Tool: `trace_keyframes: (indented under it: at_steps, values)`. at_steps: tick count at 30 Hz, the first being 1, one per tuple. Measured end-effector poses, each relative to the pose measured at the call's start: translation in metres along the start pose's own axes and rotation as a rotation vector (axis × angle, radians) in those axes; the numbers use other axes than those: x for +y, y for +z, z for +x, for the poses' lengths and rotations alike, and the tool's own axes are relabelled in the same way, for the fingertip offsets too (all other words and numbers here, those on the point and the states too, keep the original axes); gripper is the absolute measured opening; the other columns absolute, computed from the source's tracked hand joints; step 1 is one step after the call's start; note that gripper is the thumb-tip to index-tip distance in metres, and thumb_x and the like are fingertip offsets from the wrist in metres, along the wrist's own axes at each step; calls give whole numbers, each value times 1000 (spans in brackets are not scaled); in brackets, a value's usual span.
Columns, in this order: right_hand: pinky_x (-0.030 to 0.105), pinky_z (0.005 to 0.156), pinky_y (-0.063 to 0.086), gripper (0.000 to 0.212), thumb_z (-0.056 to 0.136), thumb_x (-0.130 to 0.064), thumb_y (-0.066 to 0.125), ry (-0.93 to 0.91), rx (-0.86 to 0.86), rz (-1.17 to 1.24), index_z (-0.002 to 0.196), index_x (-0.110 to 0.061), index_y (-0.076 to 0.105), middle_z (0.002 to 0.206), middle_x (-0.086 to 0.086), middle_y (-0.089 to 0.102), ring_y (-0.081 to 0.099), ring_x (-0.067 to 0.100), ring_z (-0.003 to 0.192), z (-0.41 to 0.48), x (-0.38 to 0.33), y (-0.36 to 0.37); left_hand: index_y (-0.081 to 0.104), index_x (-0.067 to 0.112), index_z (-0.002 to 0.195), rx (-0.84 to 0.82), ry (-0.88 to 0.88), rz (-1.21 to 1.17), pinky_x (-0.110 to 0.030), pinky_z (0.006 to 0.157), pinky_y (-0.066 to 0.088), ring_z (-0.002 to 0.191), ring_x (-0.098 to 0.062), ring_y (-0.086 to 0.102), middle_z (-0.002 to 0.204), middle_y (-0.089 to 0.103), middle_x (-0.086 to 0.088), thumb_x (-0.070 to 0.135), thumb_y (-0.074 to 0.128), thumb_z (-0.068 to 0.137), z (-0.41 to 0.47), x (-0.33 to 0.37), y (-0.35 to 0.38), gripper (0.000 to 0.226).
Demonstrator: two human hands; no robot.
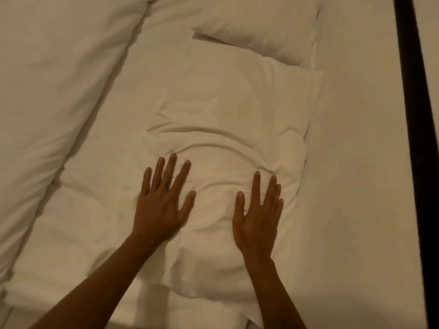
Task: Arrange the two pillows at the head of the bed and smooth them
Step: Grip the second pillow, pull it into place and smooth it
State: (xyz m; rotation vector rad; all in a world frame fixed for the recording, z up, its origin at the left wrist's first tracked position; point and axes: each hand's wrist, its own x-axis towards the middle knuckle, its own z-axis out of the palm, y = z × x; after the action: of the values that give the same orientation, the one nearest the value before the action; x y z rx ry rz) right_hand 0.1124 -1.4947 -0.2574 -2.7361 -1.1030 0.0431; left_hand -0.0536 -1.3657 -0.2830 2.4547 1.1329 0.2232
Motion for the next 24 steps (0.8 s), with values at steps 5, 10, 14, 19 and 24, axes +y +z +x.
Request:
trace_keyframes:
  at_steps: [5, 10, 14, 19, 24]
  values:
    - [47, 124, 17, 61, 105, -46, 27, 159, 31, 162, 160, -27, 8, 168, 7, 7, 4, 21, 154, -15, -10, -11, 5, 24, 159, -24, -87, -5, -56, 121, 15, 153, -29, 4, 166, 5, -12, 52, 28, 99, -15, -2, -20, 70]
    - [46, 124, 15, 60, 106, -44, 30, 1, -1, 60, 159, -23, 13, 167, 9, 7, 5, 23, 154, -28, -17, -10, 10, 17, 158, -63, 127, 16, -49, 123, 15, 154, -24, 4, 166, 6, -10, 47, 30, 101, -13, 11, -21, 68]
    - [48, 124, 14, 63, 105, -50, 26, 52, -52, 2, 160, -27, 6, 168, 9, 2, 3, 25, 154, -35, -6, -9, 14, 26, 158, -122, 99, 39, -51, 122, 17, 154, -22, 6, 167, 5, -2, 52, 30, 98, -18, -34, -18, 67]
    - [48, 125, 10, 59, 106, -44, 24, 108, 45, 142, 159, -20, 14, 167, 9, 8, 3, 25, 154, -1, -11, -15, 5, 25, 159, -1, 10, -40, -50, 123, 11, 154, -22, 1, 167, 3, 0, 49, 20, 101, 17, -30, -36, 63]
    - [46, 125, 7, 57, 106, -44, 20, -26, 27, 59, 159, -25, 14, 167, 9, 8, 2, 27, 154, 56, -27, -6, 6, 25, 159, -37, 194, -57, -46, 124, 7, 154, -19, -3, 167, -1, -2, 44, 20, 104, 82, 22, -22, 60]
